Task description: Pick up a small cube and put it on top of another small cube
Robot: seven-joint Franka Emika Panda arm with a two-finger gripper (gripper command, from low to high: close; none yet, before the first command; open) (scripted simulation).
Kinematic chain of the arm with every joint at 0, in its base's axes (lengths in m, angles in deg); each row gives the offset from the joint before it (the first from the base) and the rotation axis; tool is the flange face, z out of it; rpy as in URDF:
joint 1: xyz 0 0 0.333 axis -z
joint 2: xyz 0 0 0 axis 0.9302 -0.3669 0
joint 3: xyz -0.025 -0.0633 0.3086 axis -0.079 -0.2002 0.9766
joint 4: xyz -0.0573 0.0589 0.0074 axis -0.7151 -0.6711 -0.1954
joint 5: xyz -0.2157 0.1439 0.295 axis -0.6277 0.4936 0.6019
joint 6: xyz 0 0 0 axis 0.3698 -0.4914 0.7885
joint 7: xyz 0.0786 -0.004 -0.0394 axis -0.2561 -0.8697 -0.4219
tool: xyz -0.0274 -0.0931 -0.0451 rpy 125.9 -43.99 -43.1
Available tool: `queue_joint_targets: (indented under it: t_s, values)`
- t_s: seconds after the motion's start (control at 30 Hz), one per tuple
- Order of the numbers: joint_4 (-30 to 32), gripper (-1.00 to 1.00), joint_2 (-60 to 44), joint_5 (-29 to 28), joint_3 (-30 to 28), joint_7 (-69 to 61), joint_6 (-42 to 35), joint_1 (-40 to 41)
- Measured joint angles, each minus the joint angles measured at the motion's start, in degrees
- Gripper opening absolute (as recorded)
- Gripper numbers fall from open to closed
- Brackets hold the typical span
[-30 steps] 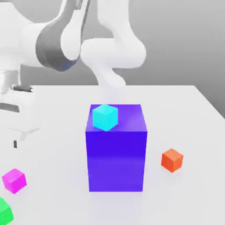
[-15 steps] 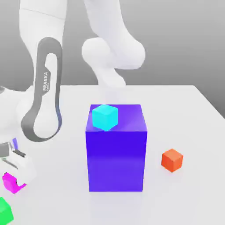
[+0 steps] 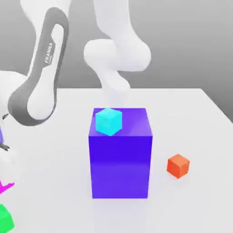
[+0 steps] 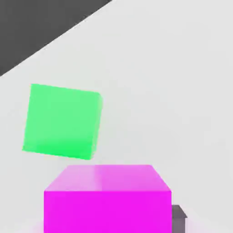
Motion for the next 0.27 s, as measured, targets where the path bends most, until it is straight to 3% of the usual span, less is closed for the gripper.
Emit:
queue_joint_targets:
  t_s: [0.13,0.17,0.27]
  values:
    - [-3.6,-1.0,-5.88,2.2,1.74,0.3,2.13,0.07]
    - [-3.84,1.0,-7.72,3.01,2.39,-0.2,3.67,0.52]
    - [-3.84,1.0,-7.72,3.01,2.39,-0.2,3.67,0.52]
